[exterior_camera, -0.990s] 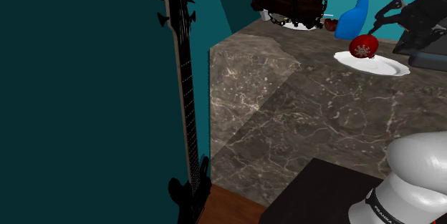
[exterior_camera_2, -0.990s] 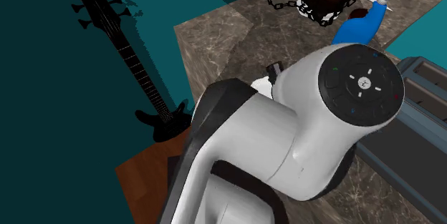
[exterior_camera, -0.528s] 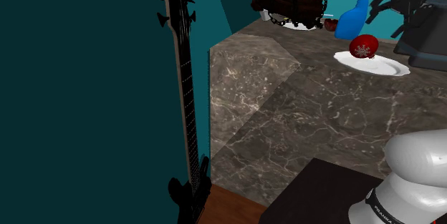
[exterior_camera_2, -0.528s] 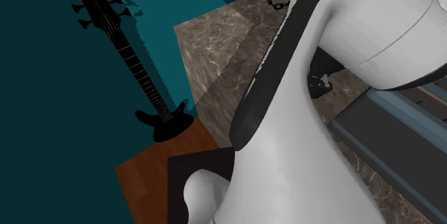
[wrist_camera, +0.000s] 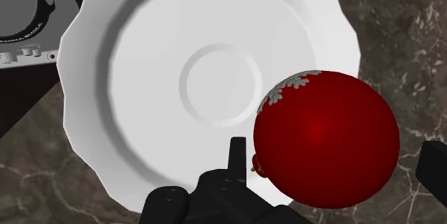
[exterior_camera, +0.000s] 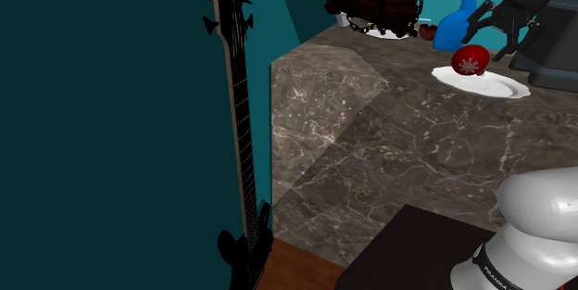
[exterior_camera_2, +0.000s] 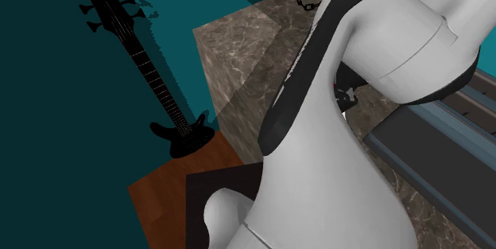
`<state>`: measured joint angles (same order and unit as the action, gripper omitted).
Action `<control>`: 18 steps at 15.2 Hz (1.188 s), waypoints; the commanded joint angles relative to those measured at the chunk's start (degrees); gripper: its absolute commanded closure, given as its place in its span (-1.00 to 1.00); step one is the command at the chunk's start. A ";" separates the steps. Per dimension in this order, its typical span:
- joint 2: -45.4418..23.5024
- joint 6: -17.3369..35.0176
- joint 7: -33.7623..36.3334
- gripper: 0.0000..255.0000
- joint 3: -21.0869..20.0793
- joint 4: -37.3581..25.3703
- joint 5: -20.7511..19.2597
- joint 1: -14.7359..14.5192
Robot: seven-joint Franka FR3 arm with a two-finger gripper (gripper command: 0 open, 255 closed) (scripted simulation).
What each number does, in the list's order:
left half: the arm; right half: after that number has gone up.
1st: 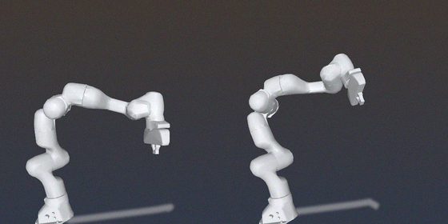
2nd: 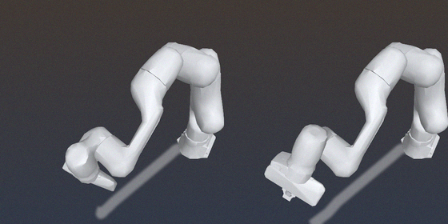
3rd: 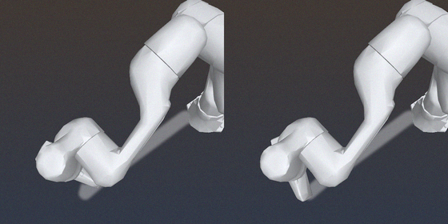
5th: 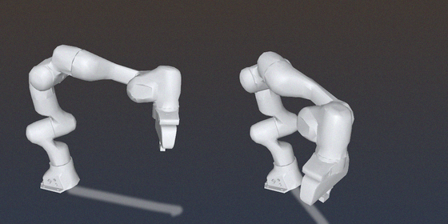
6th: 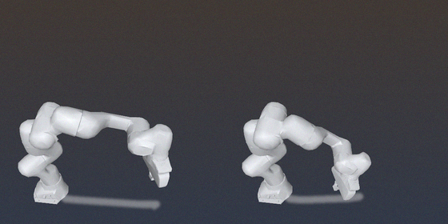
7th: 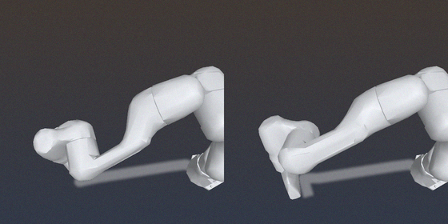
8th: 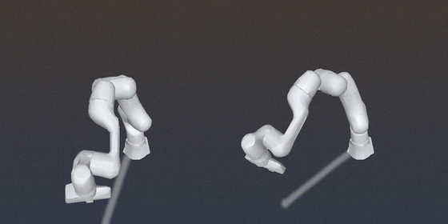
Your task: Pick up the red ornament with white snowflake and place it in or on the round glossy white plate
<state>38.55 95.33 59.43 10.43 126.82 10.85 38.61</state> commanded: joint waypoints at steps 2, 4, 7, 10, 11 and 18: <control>-0.05 0.25 -0.01 -1.00 -0.02 0.19 0.03 -0.01; -0.05 0.25 -0.01 -1.00 -0.02 0.19 0.03 -0.01; -0.05 0.25 -0.01 1.00 -0.02 0.19 0.03 -0.01; -0.11 0.28 0.06 1.00 -0.08 0.15 0.07 -0.04; -0.12 0.25 0.11 1.00 -0.12 0.09 0.09 -0.05; -0.48 -1.12 0.31 1.00 -0.03 -1.66 0.07 -0.10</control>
<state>38.31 94.79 59.65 10.37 125.64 10.97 38.53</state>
